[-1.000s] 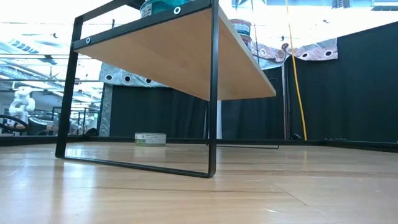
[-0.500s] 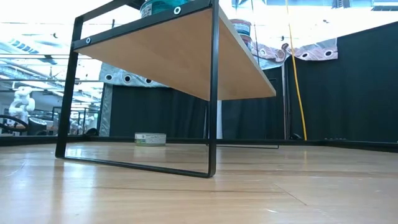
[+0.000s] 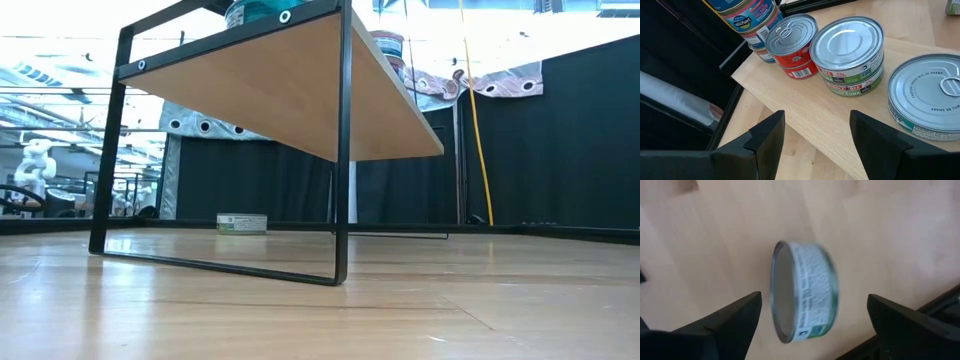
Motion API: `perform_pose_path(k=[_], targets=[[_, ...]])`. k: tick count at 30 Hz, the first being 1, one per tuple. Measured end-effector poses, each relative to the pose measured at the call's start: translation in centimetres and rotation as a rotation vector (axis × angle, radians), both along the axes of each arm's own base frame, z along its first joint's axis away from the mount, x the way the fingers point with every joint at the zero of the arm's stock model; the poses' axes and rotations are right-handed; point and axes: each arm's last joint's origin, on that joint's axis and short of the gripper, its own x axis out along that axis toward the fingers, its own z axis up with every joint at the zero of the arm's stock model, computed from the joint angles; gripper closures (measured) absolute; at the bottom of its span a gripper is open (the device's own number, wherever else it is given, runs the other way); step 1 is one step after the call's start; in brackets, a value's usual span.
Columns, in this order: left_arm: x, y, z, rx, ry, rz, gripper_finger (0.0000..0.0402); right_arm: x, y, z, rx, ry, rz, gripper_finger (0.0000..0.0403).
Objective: Stack canned seafood by type on shelf
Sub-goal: Stack the green tuna can on top of the green tuna can on the shelf
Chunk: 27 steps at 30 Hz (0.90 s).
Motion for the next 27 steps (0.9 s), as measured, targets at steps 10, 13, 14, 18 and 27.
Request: perform_pose_path(k=[10,13,14,18,27], targets=[[0.0,0.0,0.0,0.000,0.000,0.000,0.0175,-0.1,-0.5,-2.9,0.034,-0.004,-0.019,0.0065],[0.0,0.0,0.0,0.000,0.000,0.000,0.0175,0.2,-0.5,-3.5,0.061,-0.017,-0.025,0.0078],[0.0,0.0,0.0,0.001,0.000,0.000,0.0175,0.3,-0.5,-3.5,0.063,-0.022,-0.027,0.0084],[0.0,0.0,0.0,0.001,0.001,-0.001,0.0175,0.3,-0.5,-3.5,0.063,-0.029,-0.050,0.0124],[0.0,0.0,0.0,0.002,0.002,-0.001,0.0175,0.2,-0.6,-2.9,0.089,-0.051,-0.104,0.0250]])
